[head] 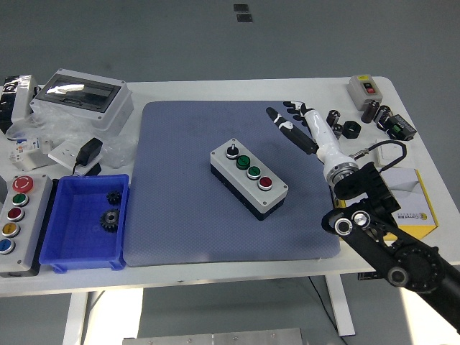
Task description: Pick up the button,place it on the desk,press the button,press the button
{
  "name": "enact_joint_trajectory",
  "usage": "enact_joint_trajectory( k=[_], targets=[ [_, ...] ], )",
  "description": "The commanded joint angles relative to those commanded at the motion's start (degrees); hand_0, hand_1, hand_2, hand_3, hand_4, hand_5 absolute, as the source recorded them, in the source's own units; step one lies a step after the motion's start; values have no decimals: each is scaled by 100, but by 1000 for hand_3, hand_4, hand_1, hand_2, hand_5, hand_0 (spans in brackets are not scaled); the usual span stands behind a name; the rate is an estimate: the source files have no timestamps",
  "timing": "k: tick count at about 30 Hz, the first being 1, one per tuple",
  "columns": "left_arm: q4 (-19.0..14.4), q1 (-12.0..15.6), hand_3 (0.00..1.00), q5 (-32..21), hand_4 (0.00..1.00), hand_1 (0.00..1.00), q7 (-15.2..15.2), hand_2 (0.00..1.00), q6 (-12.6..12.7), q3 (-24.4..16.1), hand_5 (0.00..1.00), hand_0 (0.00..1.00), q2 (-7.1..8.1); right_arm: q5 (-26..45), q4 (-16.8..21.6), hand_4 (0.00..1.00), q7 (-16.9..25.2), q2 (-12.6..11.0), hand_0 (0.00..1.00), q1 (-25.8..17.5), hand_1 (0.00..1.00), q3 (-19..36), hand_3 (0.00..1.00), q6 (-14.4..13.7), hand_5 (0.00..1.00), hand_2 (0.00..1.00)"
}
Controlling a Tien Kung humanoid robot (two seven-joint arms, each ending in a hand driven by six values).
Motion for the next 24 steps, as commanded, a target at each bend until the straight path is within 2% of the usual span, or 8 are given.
enact_joint_trajectory(
  k=[6, 7, 9, 15, 19, 24],
  targets=[
    [0, -9, 602, -24, 661, 580, -5, 528, 7, -4, 330, 632, 76, -732, -247, 881, -734, 129, 973, 324, 985, -408, 998, 215, 563, 998],
    [0, -14, 602, -33, 661, 580, -9, 527, 9, 0, 329, 632, 89, -817, -254, 867, -834, 145, 998, 358, 998, -463, 998, 238, 472, 998],
    [0, -23, 602, -56, 661, 580, -15, 527, 11, 14, 329, 632, 109, -901, -235, 867, -984, 168, 998, 410, 998, -570, 998, 293, 472, 998],
    [0, -7, 602, -67, 660, 580, 14, 527, 8, 16, 328, 632, 91, -748, 12, 876, -1094, 89, 998, 458, 998, -819, 998, 445, 465, 998],
    [0, -9, 602, -61, 660, 580, 13, 527, 2, 19, 327, 632, 81, -494, 73, 875, -1094, 68, 998, 556, 998, -1091, 998, 560, 475, 998],
    [0, -26, 602, -69, 660, 580, -18, 527, 0, 29, 327, 632, 103, -207, 76, 875, -1071, 92, 998, 674, 998, -1316, 998, 565, 475, 998]
  ],
)
